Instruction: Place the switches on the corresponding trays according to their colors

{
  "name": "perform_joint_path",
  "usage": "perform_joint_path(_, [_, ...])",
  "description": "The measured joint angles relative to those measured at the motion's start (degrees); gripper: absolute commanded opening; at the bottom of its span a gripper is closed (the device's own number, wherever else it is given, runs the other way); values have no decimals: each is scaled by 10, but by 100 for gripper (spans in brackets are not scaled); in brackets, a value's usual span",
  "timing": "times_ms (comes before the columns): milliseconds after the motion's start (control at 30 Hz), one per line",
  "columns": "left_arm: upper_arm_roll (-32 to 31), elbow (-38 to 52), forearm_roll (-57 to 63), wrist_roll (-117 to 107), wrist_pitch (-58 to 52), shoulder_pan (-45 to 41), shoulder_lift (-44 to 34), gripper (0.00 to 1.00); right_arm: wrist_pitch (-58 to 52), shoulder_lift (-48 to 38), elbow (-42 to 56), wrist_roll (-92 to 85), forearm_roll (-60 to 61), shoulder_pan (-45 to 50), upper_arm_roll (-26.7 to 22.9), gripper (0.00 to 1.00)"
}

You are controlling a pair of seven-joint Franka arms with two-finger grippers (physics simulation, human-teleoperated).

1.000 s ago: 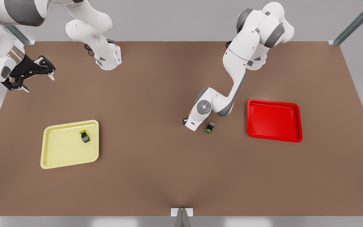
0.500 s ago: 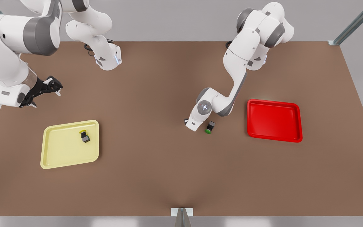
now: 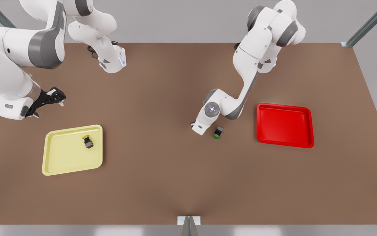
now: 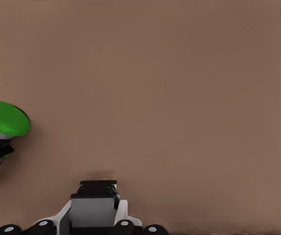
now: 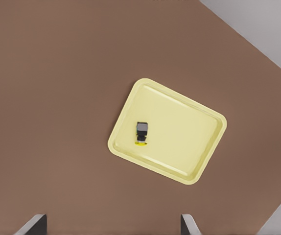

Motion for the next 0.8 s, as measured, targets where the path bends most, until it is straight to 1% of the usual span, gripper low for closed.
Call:
perform_joint_path(133, [1, -3, 2, 11, -71, 21, -47, 52, 1, 0, 1, 0, -6, 1, 1, 100])
perform_joint_path(167, [1, -16, 2, 17, -75, 24, -63, 51, 1, 0, 1, 0, -6, 2, 1, 100])
perform_joint_path(200, [1, -36, 2, 25, -76, 28, -81, 51, 1, 0, 1, 0, -7, 2, 1, 100])
perform_joint_path(367, [1, -192, 4, 125, -74, 88, -213, 51, 5, 2, 0, 0, -7, 2, 1, 100])
perform_joint_path(467, [2, -260, 9, 205, -74, 160, -267, 51, 5, 2, 1, 0, -7, 2, 1, 100])
perform_joint_path(633, [0, -316, 59, 325, -77, 306, -319, 52, 6, 4, 1, 0, -7, 2, 1, 100])
perform_joint_path(733, [0, -318, 101, 386, -71, 401, -316, 52, 6, 5, 1, -1, -7, 2, 1, 100])
perform_joint_path(800, [0, -318, 125, 409, -58, 424, -299, 52, 6, 5, 1, -1, -7, 1, 1, 100])
